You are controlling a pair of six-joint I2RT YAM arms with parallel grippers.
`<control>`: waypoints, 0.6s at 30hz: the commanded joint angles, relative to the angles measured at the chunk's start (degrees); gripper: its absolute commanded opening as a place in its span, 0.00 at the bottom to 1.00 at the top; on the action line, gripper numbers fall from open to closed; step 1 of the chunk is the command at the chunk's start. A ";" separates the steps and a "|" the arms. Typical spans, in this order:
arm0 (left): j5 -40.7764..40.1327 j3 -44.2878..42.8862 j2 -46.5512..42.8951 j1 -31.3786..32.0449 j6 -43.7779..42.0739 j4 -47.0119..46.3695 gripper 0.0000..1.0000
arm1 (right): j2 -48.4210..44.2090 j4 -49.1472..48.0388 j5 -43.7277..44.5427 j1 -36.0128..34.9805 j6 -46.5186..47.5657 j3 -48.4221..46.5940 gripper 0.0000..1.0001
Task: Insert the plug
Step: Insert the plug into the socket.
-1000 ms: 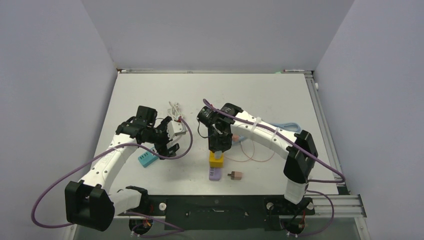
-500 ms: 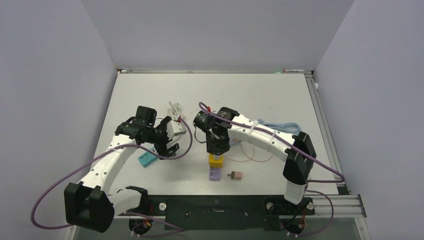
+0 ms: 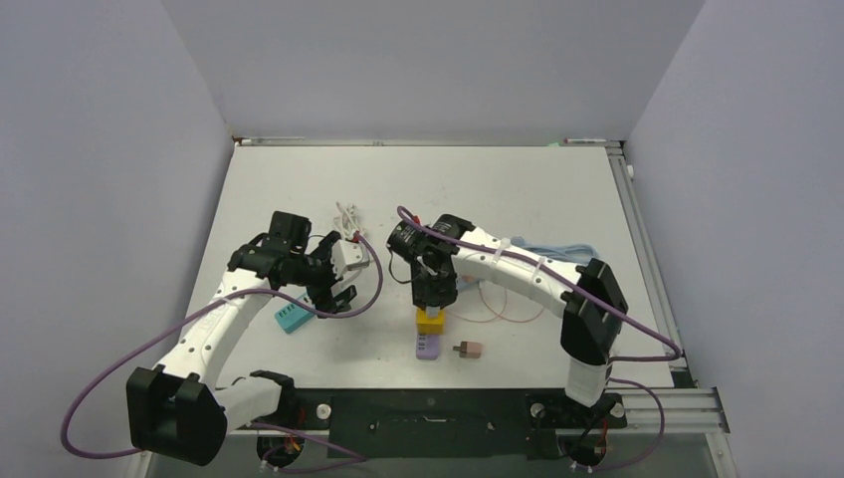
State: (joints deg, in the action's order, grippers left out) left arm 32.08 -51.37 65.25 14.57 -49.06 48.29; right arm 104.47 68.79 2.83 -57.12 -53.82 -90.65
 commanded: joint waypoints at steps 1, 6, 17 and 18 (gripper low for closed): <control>2.72 -0.85 -1.09 0.25 -0.56 0.66 0.96 | 9.02 3.40 -1.73 0.62 4.32 6.15 0.05; 3.37 -1.52 -1.30 0.31 -0.16 0.67 0.96 | 10.59 5.20 -1.07 0.51 5.63 3.94 0.05; 3.34 -2.30 -1.47 0.57 0.27 0.78 0.96 | 9.33 5.92 0.15 -0.88 4.33 1.37 0.39; 3.39 -2.44 -1.52 0.62 0.31 0.91 0.96 | 9.31 5.91 0.08 -0.86 4.46 1.17 0.46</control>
State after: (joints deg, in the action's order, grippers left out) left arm 33.36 -51.37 65.14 14.96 -49.04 48.66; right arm 108.68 70.59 0.91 -56.84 -50.94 -93.27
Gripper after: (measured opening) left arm 0.962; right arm 0.372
